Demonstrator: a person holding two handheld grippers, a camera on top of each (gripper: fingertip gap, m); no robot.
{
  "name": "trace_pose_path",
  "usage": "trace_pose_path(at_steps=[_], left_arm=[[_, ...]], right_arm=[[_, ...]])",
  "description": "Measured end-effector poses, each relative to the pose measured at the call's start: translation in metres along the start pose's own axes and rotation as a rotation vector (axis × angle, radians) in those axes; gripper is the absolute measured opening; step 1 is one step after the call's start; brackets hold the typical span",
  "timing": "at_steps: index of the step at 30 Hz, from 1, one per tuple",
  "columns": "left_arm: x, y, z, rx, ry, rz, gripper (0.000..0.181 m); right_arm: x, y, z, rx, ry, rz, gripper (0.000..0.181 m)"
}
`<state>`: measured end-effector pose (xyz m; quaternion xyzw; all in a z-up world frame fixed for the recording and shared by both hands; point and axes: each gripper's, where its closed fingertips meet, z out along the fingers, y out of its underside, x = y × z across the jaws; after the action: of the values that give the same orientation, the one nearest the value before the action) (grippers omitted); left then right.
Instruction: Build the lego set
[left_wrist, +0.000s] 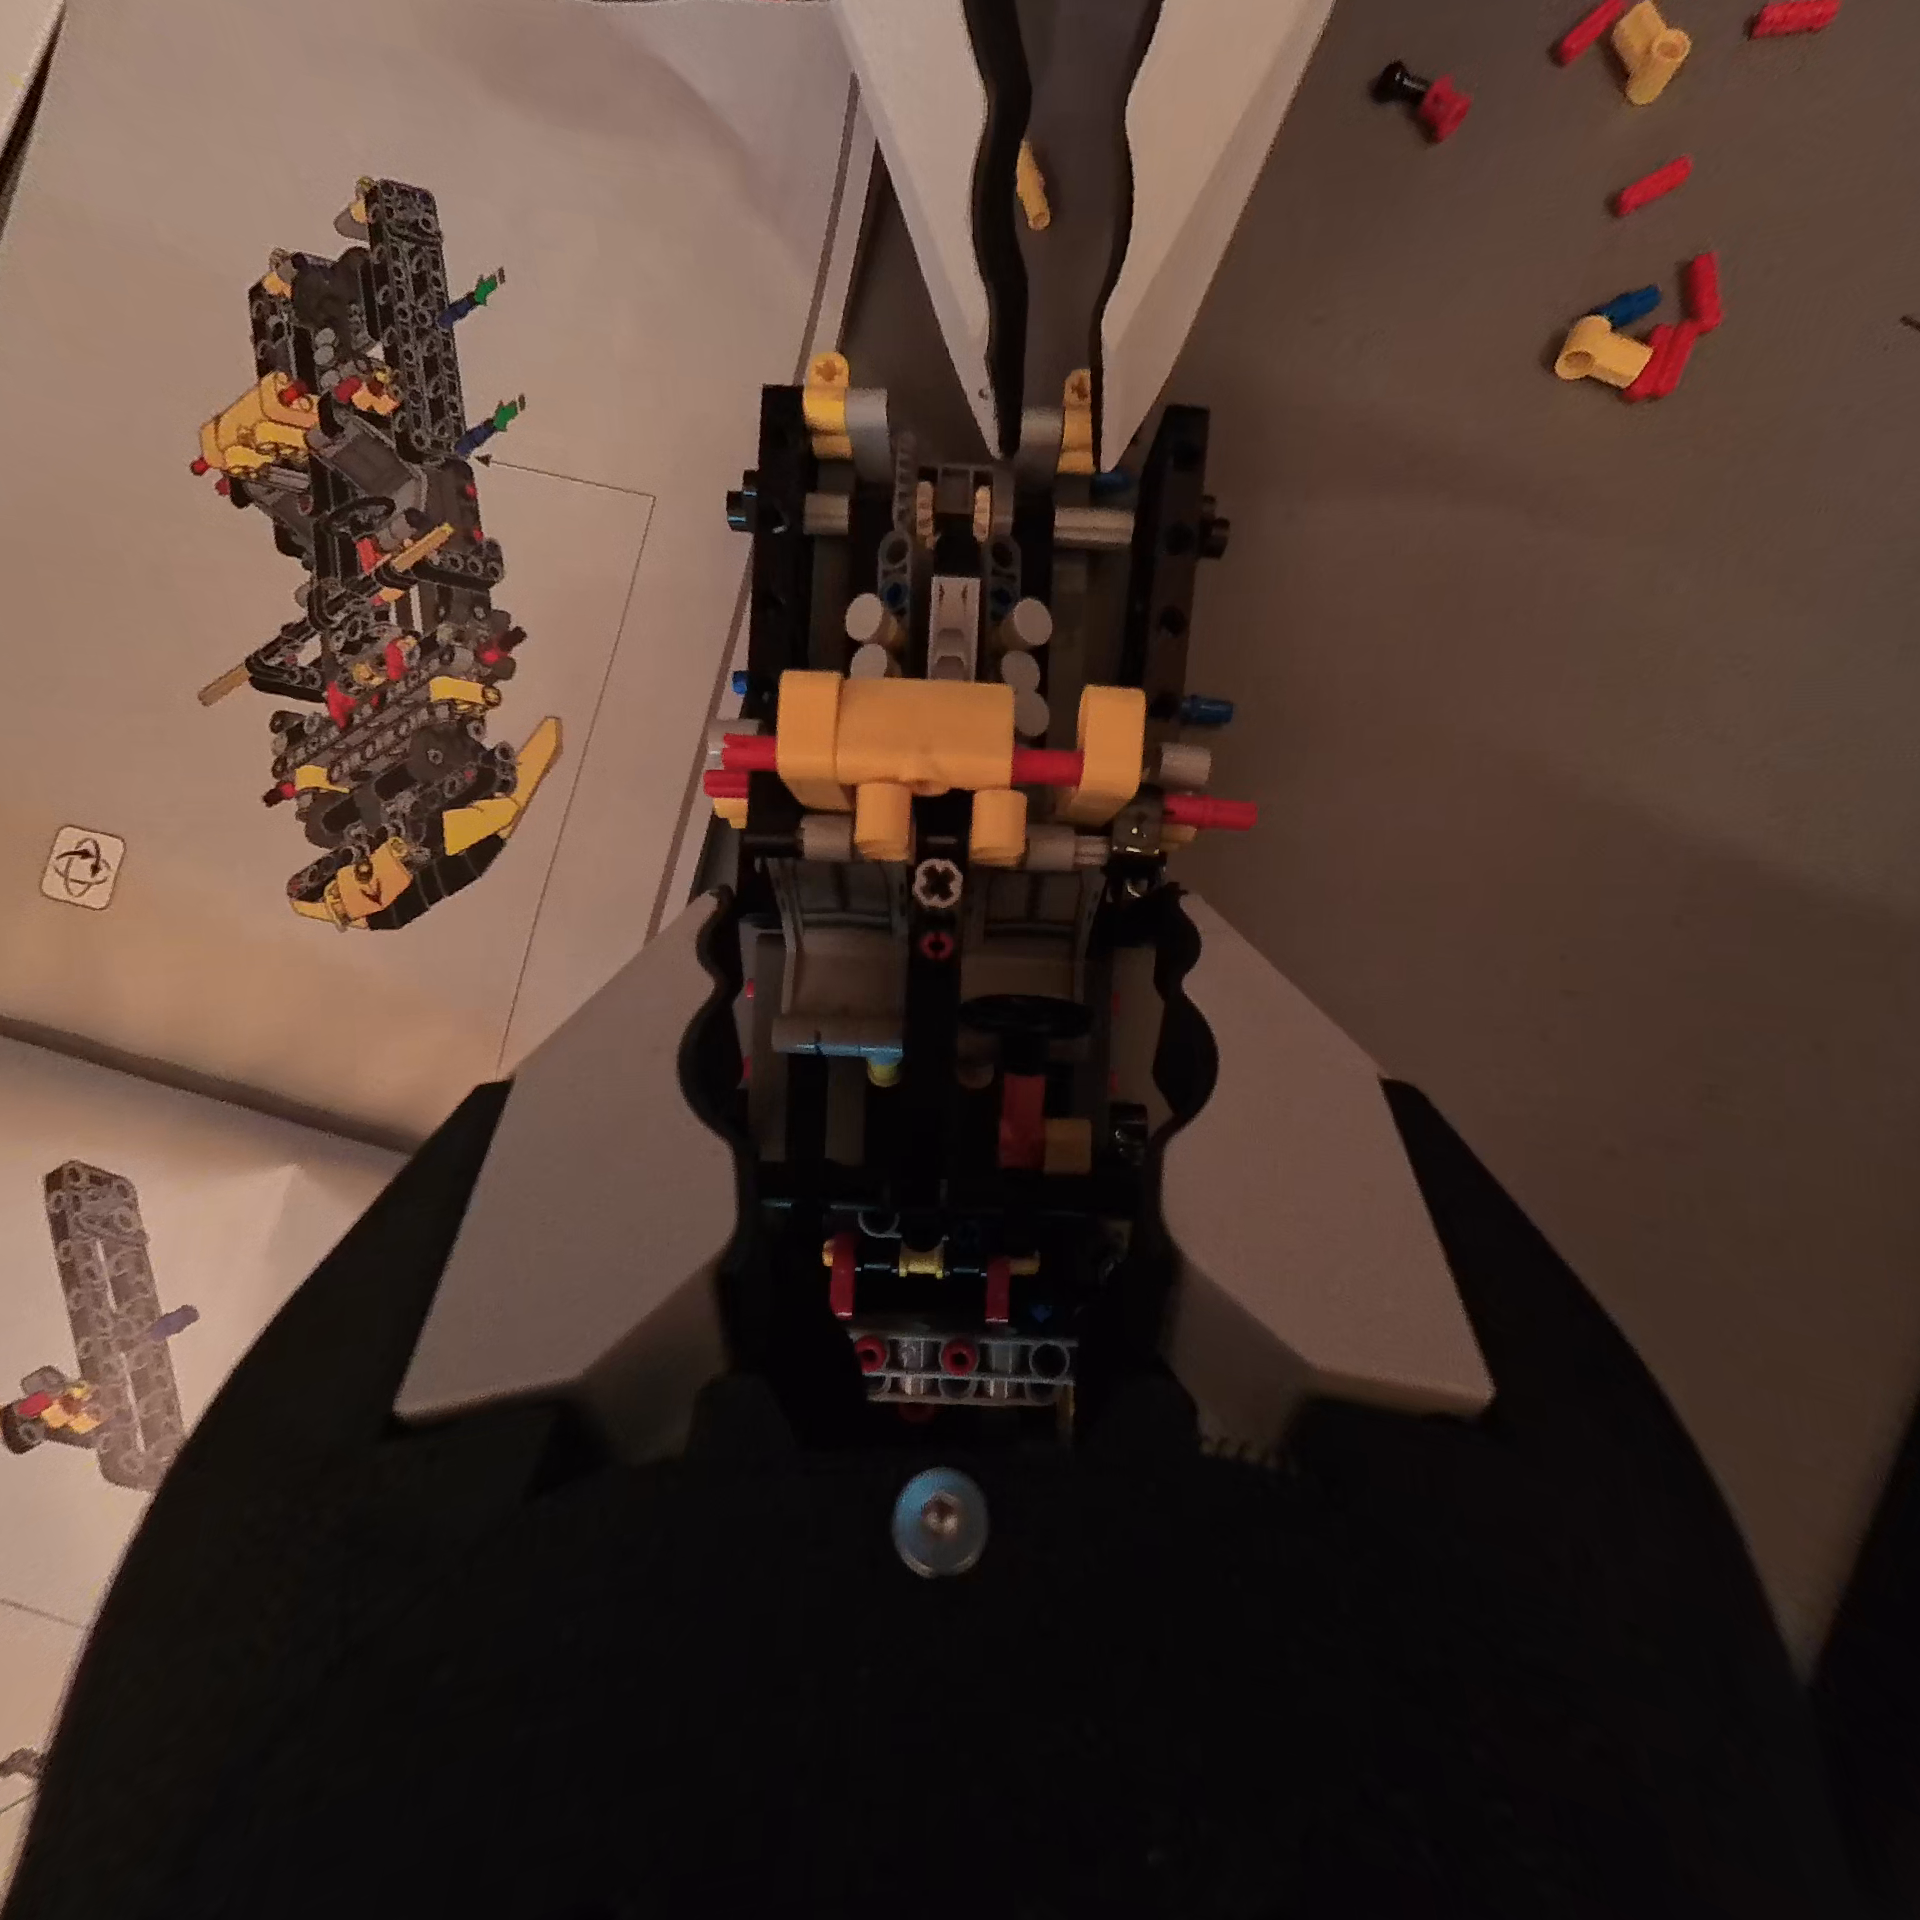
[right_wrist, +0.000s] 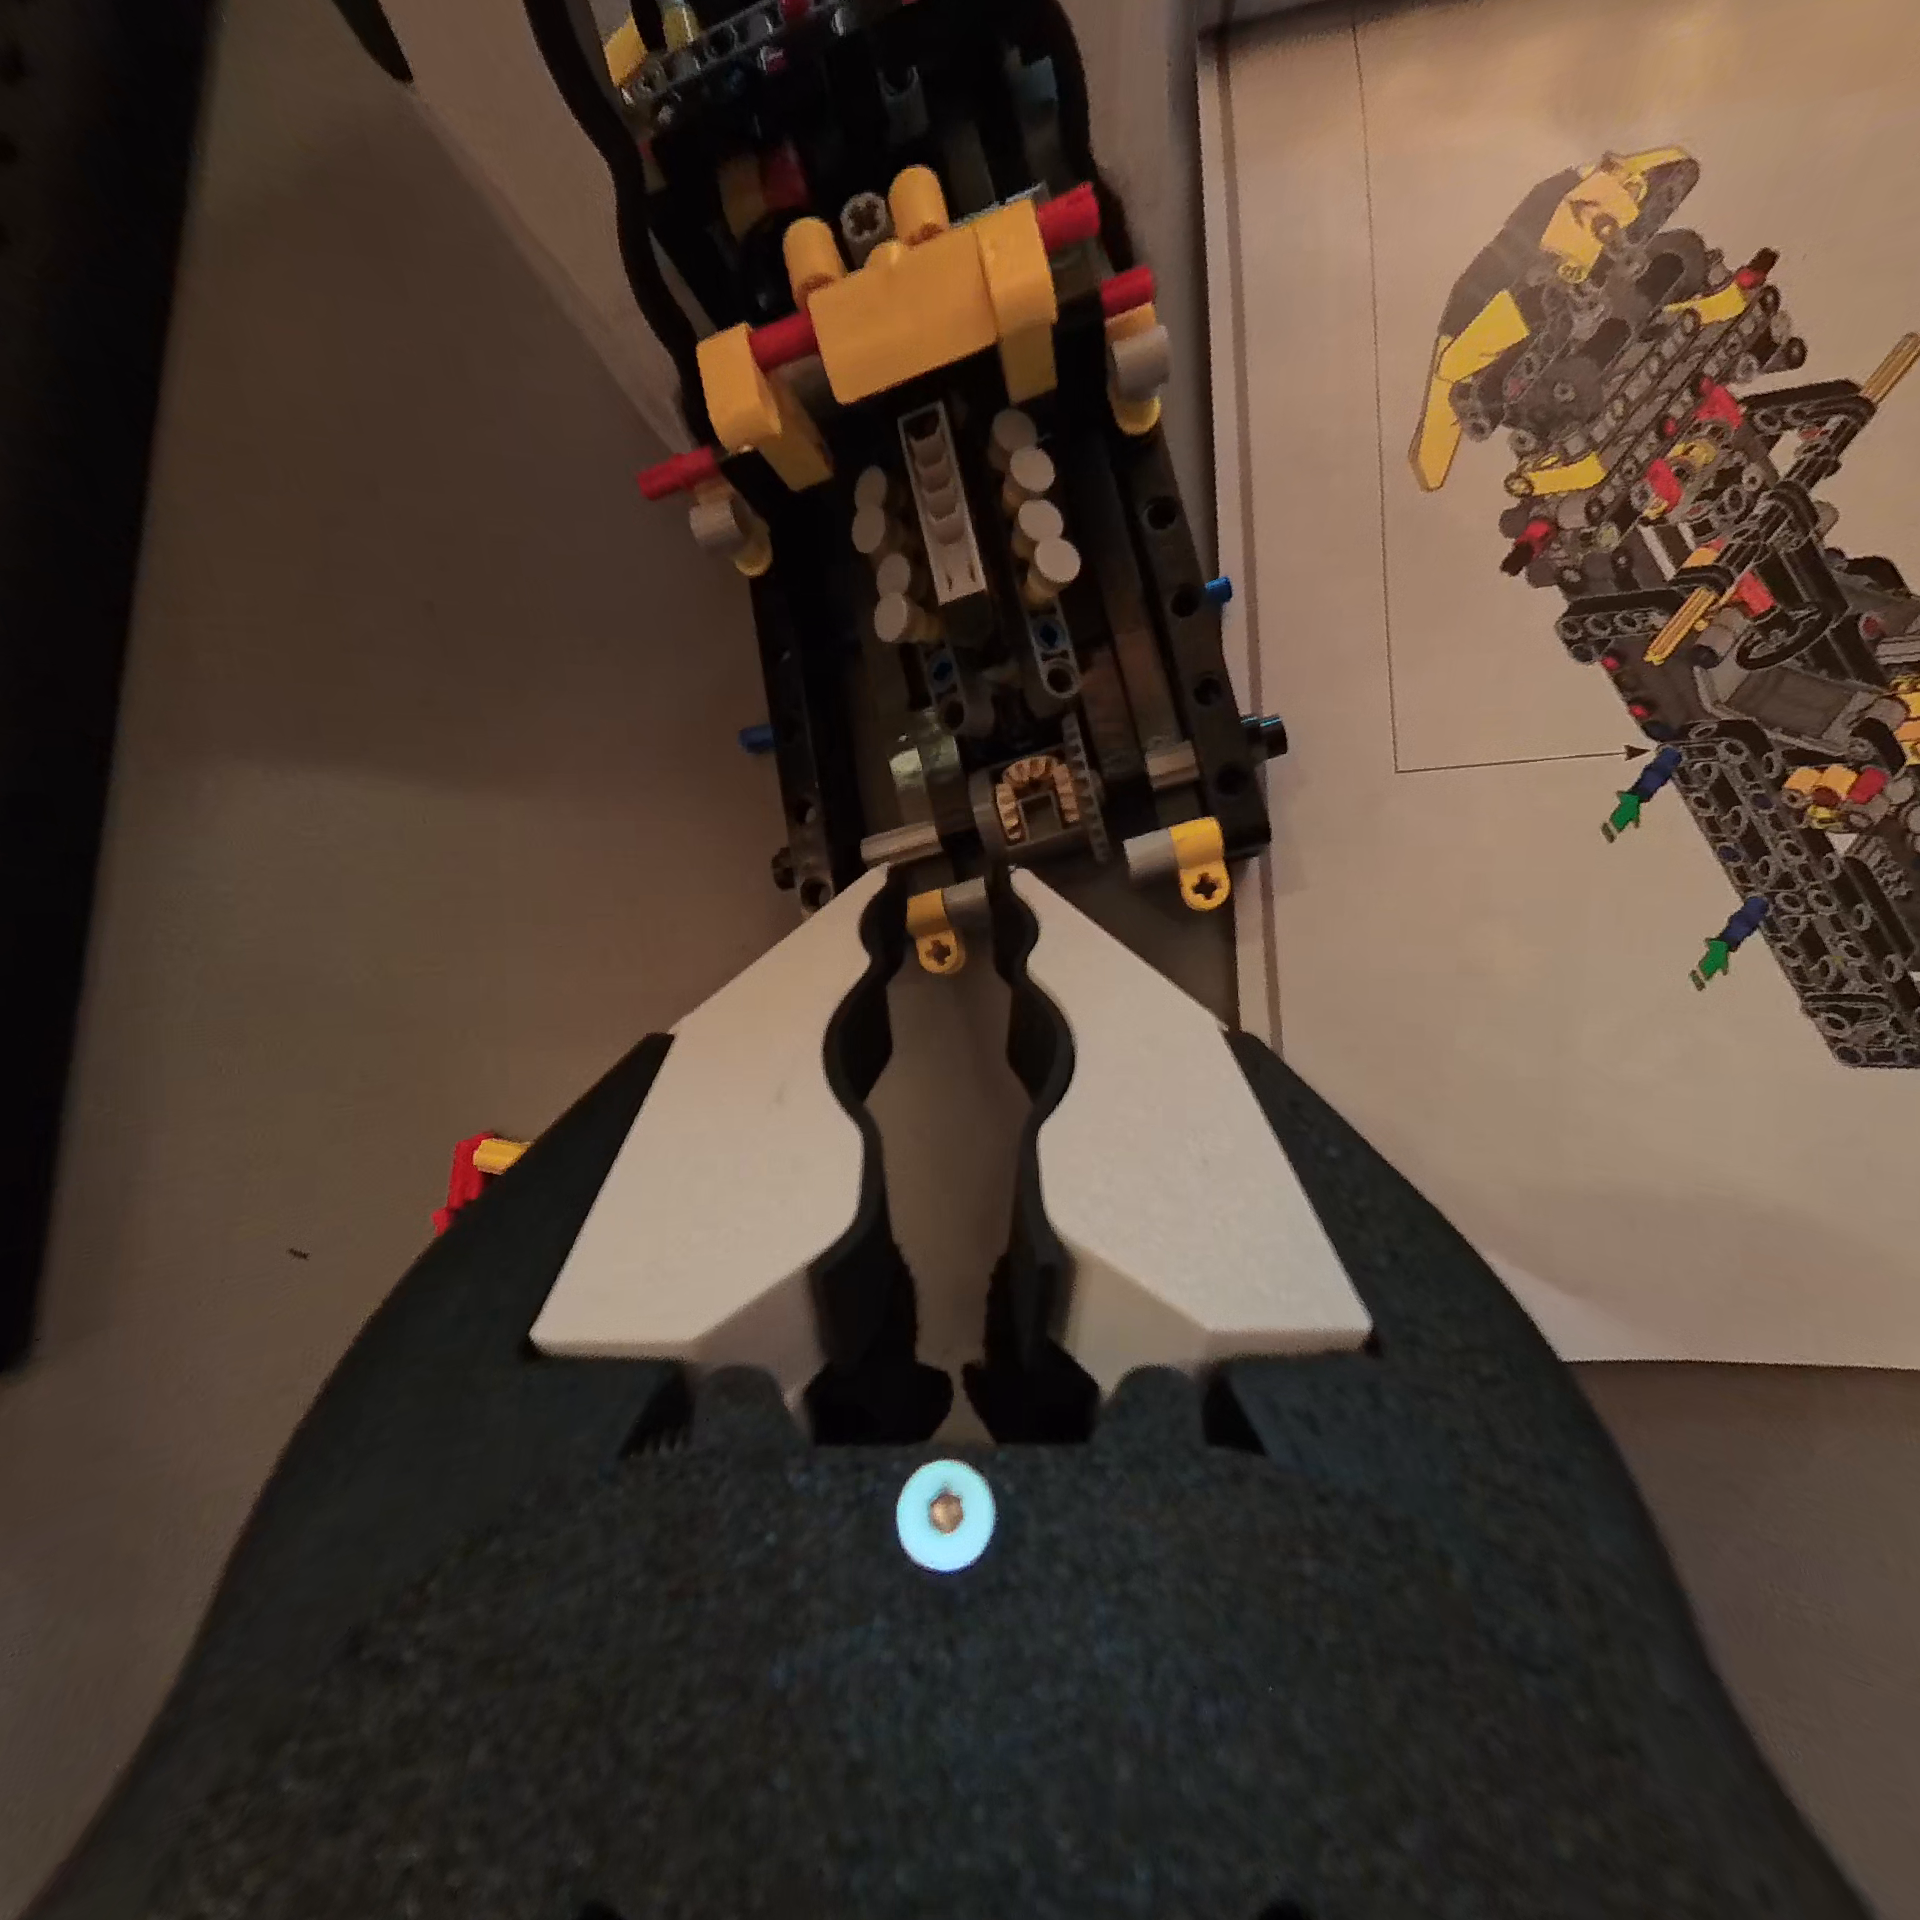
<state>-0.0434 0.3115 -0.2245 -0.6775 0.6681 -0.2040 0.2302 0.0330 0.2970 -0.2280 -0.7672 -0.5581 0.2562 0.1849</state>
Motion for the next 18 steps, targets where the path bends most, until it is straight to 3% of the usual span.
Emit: trace_pose_path(at_steps=[15,18], left_arm=[[0.0002,-0.0008,0.0006,0.000,-0.001,0.002,0.080],[0.0001,-0.0008,0.0007,0.000,0.000,0.001,0.080]], right_arm=[[-0.0001,0.0003,-0.0011,0.060,-0.012,0.002,0.015],[-0.0001,-0.0009,-0.0048,0.052,0.000,-0.018,0.030]])
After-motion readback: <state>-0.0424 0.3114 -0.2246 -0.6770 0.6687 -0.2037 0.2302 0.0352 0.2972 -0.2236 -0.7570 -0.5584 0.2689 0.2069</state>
